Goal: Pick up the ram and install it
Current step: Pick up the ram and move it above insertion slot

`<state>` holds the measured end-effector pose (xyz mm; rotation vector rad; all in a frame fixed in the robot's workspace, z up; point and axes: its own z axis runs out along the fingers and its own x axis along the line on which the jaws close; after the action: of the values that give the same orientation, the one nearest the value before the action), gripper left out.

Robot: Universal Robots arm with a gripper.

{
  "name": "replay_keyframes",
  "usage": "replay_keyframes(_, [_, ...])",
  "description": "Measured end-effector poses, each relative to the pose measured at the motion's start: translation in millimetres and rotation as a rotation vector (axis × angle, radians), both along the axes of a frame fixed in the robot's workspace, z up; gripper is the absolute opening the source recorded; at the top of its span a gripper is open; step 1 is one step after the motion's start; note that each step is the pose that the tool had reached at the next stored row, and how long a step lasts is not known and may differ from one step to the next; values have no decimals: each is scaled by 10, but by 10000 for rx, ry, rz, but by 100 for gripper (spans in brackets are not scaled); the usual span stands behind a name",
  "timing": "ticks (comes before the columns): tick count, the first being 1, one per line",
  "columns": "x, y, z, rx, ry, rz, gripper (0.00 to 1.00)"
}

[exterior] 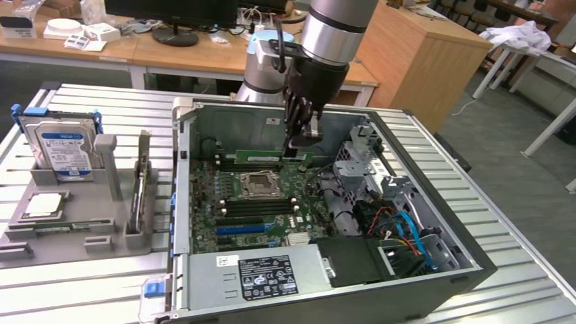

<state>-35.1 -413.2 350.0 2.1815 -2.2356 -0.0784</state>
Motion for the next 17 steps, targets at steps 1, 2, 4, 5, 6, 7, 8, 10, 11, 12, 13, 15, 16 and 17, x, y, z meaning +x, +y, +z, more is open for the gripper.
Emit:
replay_keyframes(1, [6,0,0,0,0,0,12])
replay_keyframes(2, [12,0,-1,1,-1,1,12])
replay_keyframes(4, [21,-1,0,0,0,0,12])
replay_keyframes(5, [23,-1,0,0,-1,0,12])
replay_keyframes(6, [24,-1,0,0,-1,-1,12])
replay_keyframes(7, [24,-1,0,0,0,-2,12])
replay_keyframes(8, [24,-1,-1,1,-1,-1,12])
replay_keyframes(10, [24,-1,0,0,-1,0,12])
replay_keyframes(11, [22,-1,-1,1,-1,0,12])
replay_keyframes(12, [18,0,-2,0,-1,1,12])
replay_keyframes(13, [11,0,-4,0,-1,1,12])
replay_keyframes(15, [-1,-1,-11,1,-1,0,12])
replay_keyframes(16, [-4,-1,-12,0,-1,0,12])
replay_keyframes(17, [-4,-1,-12,-1,-1,1,12])
